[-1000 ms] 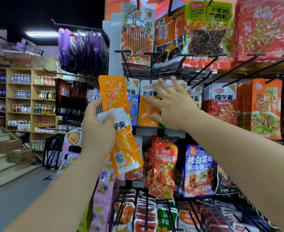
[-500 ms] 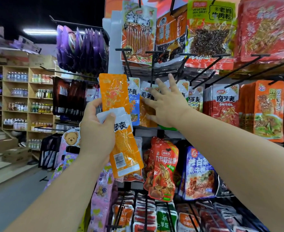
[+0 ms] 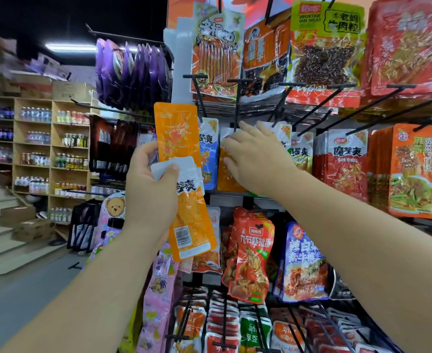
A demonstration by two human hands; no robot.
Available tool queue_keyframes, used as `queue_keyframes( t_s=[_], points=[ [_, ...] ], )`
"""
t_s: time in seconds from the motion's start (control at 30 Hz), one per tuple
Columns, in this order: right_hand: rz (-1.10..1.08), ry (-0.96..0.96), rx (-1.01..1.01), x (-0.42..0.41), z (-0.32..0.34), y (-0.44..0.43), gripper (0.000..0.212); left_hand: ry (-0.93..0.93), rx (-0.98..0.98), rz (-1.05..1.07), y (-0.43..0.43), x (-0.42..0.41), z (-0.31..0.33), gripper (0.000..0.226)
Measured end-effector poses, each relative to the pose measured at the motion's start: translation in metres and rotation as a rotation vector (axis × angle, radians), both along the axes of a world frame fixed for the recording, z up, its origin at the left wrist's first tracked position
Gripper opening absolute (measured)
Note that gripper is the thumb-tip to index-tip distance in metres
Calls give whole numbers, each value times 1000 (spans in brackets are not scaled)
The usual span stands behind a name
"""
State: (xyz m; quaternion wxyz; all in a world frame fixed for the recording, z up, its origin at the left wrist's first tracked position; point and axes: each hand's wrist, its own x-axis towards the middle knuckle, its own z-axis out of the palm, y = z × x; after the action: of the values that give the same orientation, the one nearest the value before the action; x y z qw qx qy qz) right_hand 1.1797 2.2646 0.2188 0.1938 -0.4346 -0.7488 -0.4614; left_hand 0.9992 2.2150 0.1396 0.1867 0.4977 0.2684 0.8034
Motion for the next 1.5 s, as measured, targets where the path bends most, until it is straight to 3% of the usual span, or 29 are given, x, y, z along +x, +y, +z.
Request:
queue_keyframes(
  t_s=[0.07, 0.2, 0.3, 0.4, 0.47, 0.57, 0.67, 0.8, 0.93, 1.03, 1.2, 1.3, 1.4, 1.5],
  points=[
    [334, 332, -42, -5, -12, -24, 34, -21, 29, 28, -8, -1, 3, 36],
    [723, 926, -512, -17, -62, -77, 34, -42, 83, -15, -24, 6, -1, 40],
    [790, 1045, -604, -24, -99, -92, 37, -43, 58, -10, -37, 18, -14, 35],
    [823, 1173, -659, -22, -124, -97, 17, -25, -12, -9, -49, 23, -30, 20],
    [864, 1245, -703, -17, -137, -104, 11, -27, -73, -64, -58, 22, -42, 10],
    [882, 1338, -749, -12, -156, -113, 11, -30, -165, -203, -77, 20, -63, 12],
    [857, 1365, -731, -9, -179, -115, 12, -7, -197, -246, -90, 17, -86, 24],
    [805, 1417, -723, -8, -206, -115, 37, -11, -247, -252, -100, 15, -112, 26],
    [869, 1500, -856, -1, -223, -117, 14, 14, -335, -201, -104, 11, -136, 30],
    [910, 1519, -907, 6, -231, -123, 7, 172, -450, -208, -113, 3, -150, 33],
    [857, 1325, -812, 16, -242, -122, 12, 649, -647, -342, -121, -21, -151, 33],
    [826, 1267, -805, 18, -246, -121, 14, 755, -674, -408, -125, -25, -145, 24],
    [899, 1280, -983, 21, -250, -122, 9, 671, -732, -484, -125, -23, -141, 30],
    [905, 1272, -1041, 21, -254, -123, 10, 433, -758, -530, -124, -19, -140, 27]
  ],
)
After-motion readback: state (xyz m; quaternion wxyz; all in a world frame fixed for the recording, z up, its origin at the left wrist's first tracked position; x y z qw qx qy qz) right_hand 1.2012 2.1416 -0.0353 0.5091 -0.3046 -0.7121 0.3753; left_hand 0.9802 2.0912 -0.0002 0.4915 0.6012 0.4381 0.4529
